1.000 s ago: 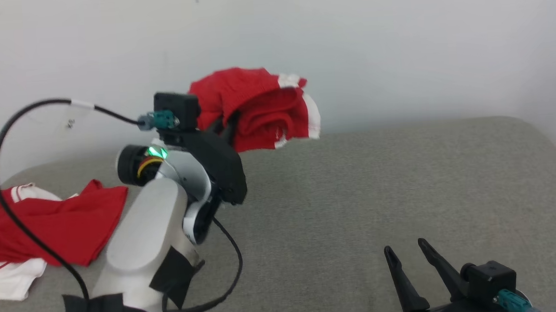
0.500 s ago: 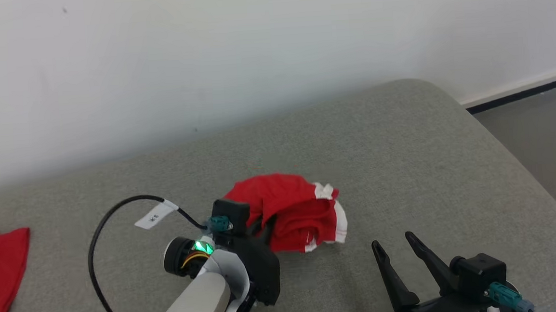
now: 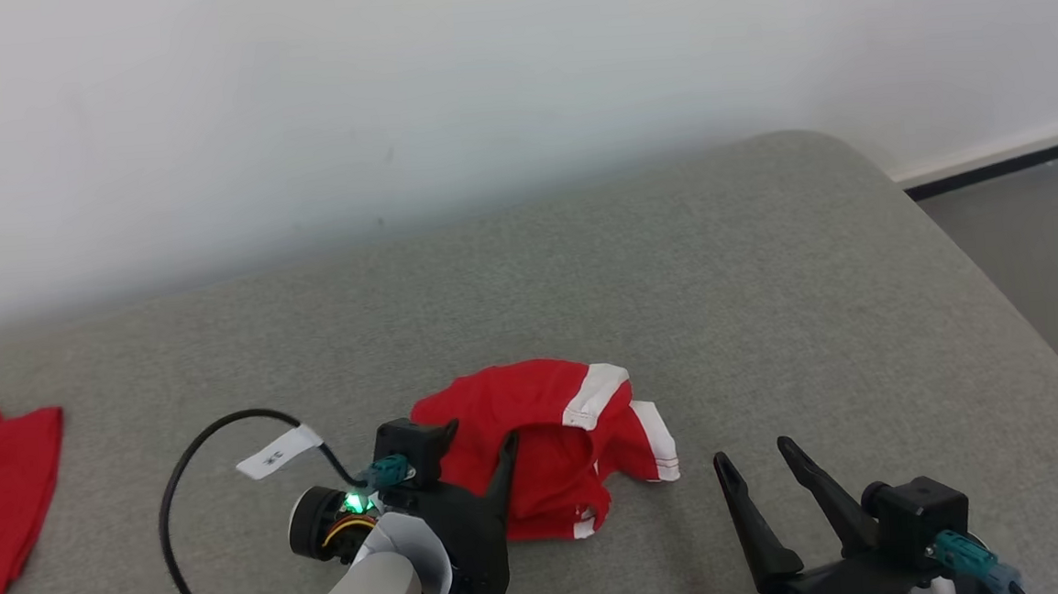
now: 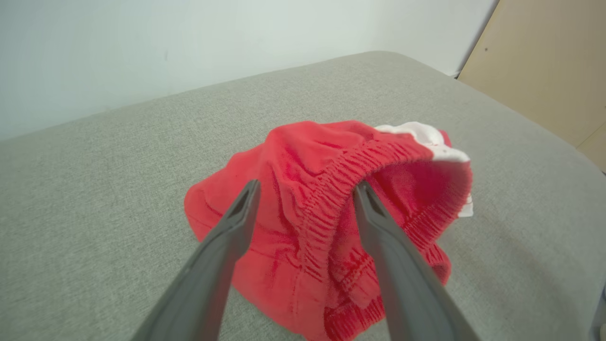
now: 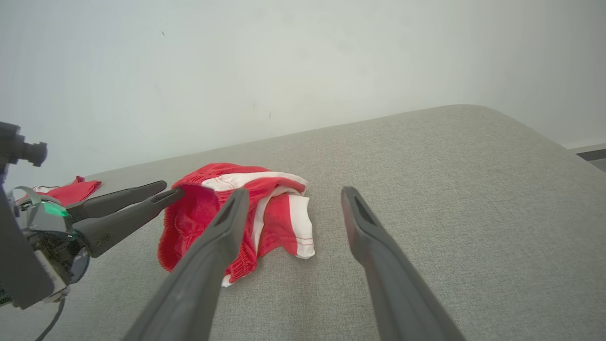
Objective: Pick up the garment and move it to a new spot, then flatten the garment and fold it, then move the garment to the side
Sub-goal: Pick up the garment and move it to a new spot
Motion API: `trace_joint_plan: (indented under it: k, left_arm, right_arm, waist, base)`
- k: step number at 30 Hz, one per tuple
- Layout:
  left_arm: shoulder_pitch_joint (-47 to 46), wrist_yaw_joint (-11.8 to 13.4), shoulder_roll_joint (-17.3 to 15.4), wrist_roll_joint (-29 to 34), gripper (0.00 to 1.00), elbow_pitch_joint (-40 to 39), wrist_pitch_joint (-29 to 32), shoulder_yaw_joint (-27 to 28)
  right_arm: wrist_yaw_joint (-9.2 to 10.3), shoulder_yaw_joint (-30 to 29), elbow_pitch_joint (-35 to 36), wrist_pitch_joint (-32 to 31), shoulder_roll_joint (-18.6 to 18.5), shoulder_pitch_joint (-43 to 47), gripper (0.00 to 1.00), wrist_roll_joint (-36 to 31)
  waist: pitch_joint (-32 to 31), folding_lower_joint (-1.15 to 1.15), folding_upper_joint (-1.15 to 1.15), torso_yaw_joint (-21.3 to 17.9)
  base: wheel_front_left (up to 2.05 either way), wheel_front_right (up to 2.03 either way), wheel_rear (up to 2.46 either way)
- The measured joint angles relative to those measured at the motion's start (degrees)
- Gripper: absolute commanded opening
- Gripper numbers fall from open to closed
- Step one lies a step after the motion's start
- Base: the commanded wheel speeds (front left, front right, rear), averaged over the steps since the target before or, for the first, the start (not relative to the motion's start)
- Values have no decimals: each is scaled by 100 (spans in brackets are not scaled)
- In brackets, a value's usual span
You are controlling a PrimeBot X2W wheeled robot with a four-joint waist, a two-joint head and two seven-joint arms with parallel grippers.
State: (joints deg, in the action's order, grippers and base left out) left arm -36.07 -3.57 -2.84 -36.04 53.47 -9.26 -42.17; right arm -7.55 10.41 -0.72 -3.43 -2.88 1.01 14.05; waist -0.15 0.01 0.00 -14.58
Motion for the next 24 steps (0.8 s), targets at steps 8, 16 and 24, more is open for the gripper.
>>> trace_joint_plan:
  k: [8,16,24]
  left_arm:
    - [483,30,-166,-279,100,-545,-559,525]
    - [2107,464,-702,588,100,-3232,-579,1931]
    - [3591,414,-448,1499,100,-5061,-579,3198]
  right_arm:
    - [0,-300,7,-8,-1,244,100,0]
    - [0,-664,-41,197,-3,403,100,-25]
    - [0,-872,-334,588,1,461,100,-110]
  waist:
    - [-184,-1,0,448]
    - [-417,-1,0,948]
    - [-689,-2,0,1431]
  base:
    - [0,0,0]
    - [0,0,0]
    - [0,0,0]
